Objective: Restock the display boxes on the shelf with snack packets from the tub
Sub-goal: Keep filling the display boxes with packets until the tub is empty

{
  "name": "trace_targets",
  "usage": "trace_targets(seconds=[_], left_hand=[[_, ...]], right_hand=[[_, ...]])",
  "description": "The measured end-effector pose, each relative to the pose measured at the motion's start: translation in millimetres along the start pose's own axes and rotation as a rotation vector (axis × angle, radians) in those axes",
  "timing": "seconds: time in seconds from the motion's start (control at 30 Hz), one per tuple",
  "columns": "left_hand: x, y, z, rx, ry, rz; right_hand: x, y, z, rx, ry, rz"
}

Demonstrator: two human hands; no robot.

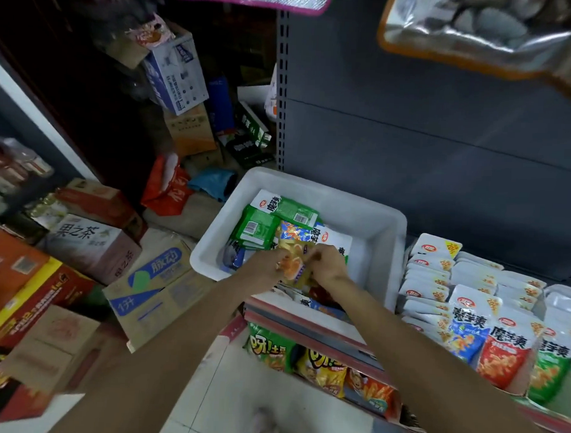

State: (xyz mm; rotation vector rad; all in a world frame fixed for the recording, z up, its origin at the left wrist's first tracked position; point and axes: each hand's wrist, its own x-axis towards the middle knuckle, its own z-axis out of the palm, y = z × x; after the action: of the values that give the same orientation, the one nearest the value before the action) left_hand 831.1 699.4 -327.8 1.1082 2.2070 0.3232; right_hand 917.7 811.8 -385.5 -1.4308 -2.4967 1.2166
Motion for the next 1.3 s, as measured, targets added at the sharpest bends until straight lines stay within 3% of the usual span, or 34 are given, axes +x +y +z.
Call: trace_targets(seconds=[0.2,0.33,0.4,0.5,0.6,0.77,0.87,0.93,1.13,1.3], left_hand=[[20,5,15,-0.290,0.115,-0.104],[21,42,22,-0.922,0.089,-0.177],[22,62,26,-1.031,0.193,-0.089],[21,94,28,-0.902,0.253,0.130],[22,124,36,-0.803,0.099,0.304],[40,157,63,-0.418,0.182,0.430],[47,165,76,-0.005,0.117,0.457],[49,167,81,0.133,0.077,0.439],[43,168,84,0.098,0.050,0.457],[38,163,81,0.076,0.036,0.475]], right_hand=[[-26,14,-52,0.467,0.195,0.041],[-45,29,-83,0.607,0.201,-0.018],[-54,36,-99,0.624,0.155,-0.048],[-66,46,-126,0.643,0.069,-0.058],[-72,59,-153,0.767,0.132,-0.069],[-78,91,-195,0.766,0.459,-0.073],[-81,103,-211,0.812,0.529,-0.095],[-80,108,-217,0.845,0.520,-0.122],[-64,115,-217,0.883,0.420,-0.150],[-52,122,-206,0.537,0.320,-0.088]])
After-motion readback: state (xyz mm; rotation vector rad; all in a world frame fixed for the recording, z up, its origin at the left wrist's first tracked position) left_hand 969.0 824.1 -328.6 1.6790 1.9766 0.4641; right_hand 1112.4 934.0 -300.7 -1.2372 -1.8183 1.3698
